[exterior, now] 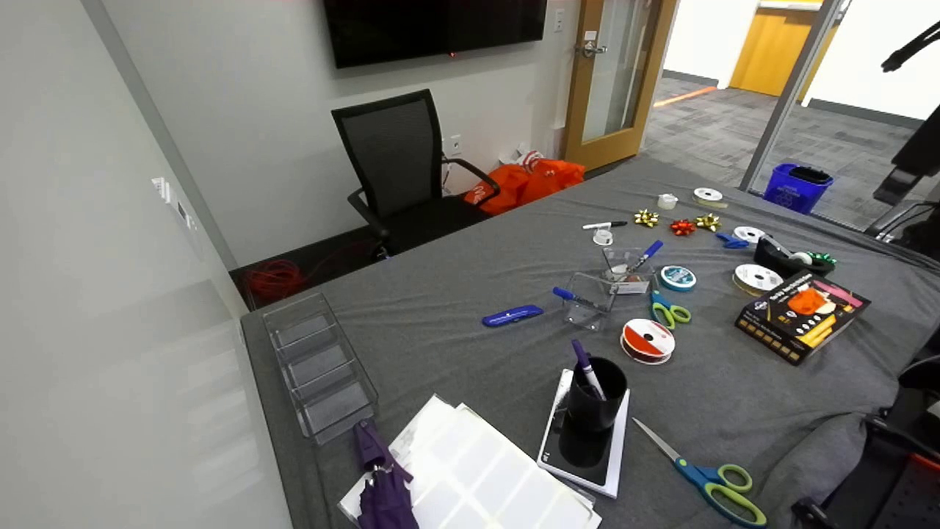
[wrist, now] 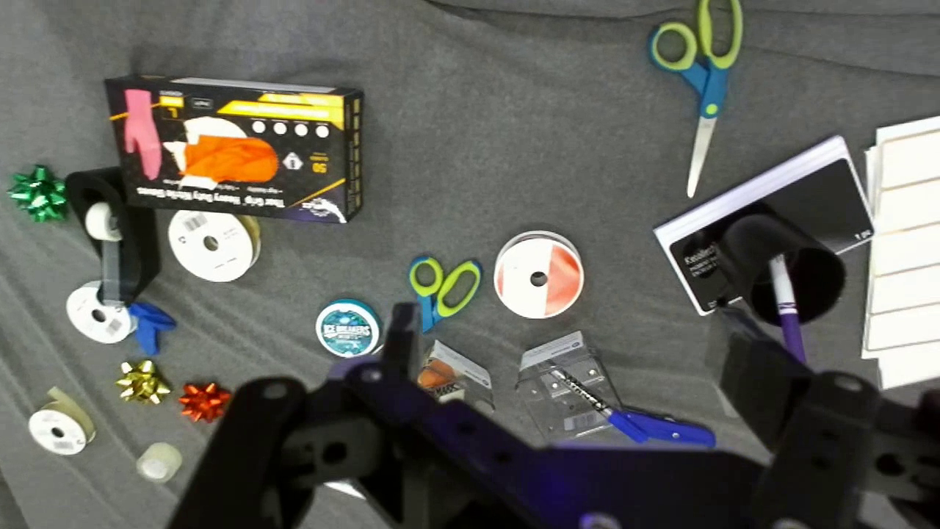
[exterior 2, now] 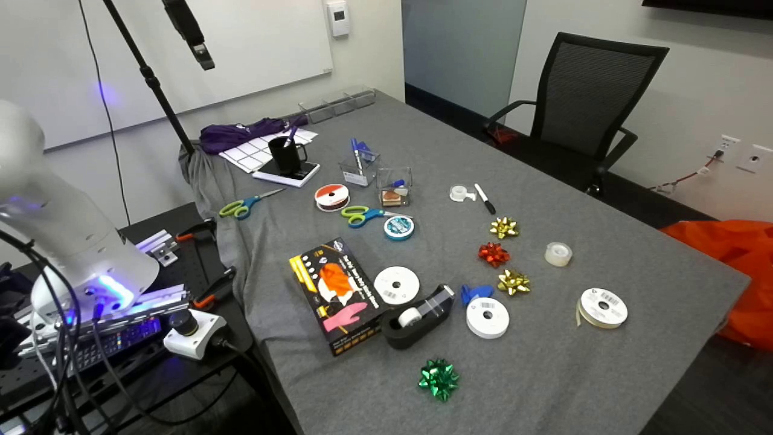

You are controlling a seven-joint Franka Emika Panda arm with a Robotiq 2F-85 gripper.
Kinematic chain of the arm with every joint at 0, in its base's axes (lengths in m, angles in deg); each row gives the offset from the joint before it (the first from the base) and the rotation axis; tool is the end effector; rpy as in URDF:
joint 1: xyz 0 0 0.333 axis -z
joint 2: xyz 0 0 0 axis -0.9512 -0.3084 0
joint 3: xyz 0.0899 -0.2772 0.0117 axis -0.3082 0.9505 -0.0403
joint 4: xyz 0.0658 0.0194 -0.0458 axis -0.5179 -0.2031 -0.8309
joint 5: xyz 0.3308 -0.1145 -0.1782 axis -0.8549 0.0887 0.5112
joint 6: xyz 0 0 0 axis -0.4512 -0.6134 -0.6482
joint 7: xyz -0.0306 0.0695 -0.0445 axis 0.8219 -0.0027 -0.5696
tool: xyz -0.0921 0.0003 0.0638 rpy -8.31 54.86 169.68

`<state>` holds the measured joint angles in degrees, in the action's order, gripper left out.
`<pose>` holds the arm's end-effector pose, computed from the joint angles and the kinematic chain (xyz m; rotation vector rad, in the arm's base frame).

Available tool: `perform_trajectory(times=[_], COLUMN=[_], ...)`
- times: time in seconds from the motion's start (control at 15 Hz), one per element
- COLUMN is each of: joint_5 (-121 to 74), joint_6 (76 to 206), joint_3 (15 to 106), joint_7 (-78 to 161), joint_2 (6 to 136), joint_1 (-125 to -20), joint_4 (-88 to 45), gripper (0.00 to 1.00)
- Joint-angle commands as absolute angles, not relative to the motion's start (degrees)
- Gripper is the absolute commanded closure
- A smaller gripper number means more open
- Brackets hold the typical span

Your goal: Remove the marker from the cup

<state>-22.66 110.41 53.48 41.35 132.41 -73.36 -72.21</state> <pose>0.3438 0.0208 0.5213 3.0491 -0.0209 0.1626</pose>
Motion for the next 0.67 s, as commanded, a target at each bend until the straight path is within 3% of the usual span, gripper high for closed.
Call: perform_trajectory(times=[0.0, 0.6], joint_5=[-28.1, -35.7], joint_6=[117.7, 137.9], joint_3=[50.7, 44.0], joint_7=[35.2, 21.2], joint_2=[124.9, 108.8], joint_1=[-74.3, -76.7], joint_4=[-71.6, -71.0], gripper=[0.00, 0.00])
